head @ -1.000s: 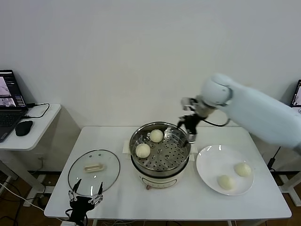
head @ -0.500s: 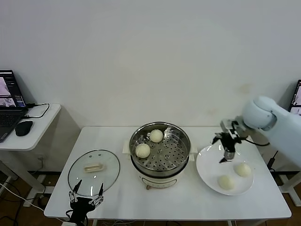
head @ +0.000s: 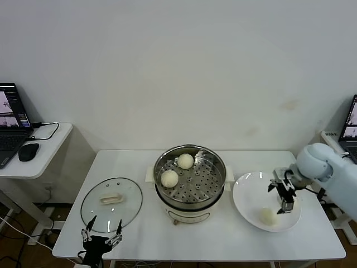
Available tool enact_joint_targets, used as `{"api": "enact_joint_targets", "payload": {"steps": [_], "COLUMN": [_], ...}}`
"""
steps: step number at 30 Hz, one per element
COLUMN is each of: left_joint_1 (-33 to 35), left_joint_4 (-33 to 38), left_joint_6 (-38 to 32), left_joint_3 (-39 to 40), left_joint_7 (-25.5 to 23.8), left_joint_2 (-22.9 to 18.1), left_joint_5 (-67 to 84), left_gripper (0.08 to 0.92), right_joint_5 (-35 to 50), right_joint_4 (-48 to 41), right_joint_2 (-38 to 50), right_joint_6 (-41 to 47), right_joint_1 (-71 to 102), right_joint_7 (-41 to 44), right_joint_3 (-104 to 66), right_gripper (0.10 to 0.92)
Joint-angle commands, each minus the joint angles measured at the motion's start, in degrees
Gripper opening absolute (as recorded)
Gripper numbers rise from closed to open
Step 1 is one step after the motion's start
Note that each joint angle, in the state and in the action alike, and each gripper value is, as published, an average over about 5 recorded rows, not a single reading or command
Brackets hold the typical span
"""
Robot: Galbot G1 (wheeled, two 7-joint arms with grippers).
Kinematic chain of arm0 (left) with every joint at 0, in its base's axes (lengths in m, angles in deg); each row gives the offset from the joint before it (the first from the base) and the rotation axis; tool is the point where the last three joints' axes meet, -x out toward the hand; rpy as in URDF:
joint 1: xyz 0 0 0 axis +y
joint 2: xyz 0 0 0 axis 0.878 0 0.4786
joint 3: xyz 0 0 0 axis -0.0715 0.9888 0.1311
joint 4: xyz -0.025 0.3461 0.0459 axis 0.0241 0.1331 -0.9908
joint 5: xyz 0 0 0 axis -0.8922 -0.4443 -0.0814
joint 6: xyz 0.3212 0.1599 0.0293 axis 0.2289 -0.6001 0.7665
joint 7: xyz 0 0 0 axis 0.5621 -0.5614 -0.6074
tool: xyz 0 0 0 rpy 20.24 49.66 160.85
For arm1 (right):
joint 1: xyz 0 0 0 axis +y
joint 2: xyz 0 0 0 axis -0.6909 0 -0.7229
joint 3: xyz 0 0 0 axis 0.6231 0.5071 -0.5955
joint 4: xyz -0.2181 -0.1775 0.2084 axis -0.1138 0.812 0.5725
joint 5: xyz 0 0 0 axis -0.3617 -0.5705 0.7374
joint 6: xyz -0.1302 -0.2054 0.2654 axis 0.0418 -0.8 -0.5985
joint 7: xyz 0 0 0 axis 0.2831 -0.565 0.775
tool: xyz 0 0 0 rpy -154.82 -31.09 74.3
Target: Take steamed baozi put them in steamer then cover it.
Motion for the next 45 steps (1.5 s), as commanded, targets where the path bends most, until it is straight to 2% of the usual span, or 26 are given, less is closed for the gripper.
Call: {"api": "enact_joint_targets", "payload": {"steps": [1, 39, 45], "left_joint_1": [0.04, -0.38, -0.47], "left_joint_4": [-0.13, -0.96, -0.93], "left_joint_6": [0.0, 0.07, 0.1], "left_joint_3": [0.09, 1.01, 0.97], "left_joint_7": [0.01, -0.03, -0.06], "left_joint_2": [-0.05, -0.48, -0.46], "left_joint_5": [-0.08, -0.88, -0.84], "left_gripper": [0.823, 0.823, 0.823], "right_joint_5": [-3.65, -5.75, -5.57], "right_joint_4": [-2.28, -7.58, -7.77], "right_joint_2": [-1.18, -7.73, -7.83], "right_joint_6": [-0.84, 0.44, 0.6], "right_joint_1": [7.68, 9.55, 9.65], "right_joint_7": [-1.15, -5.48, -5.68], "right_joint_3": [-4.43, -6.05, -6.23], "right_gripper": [0.823, 0.822, 0.747]}}
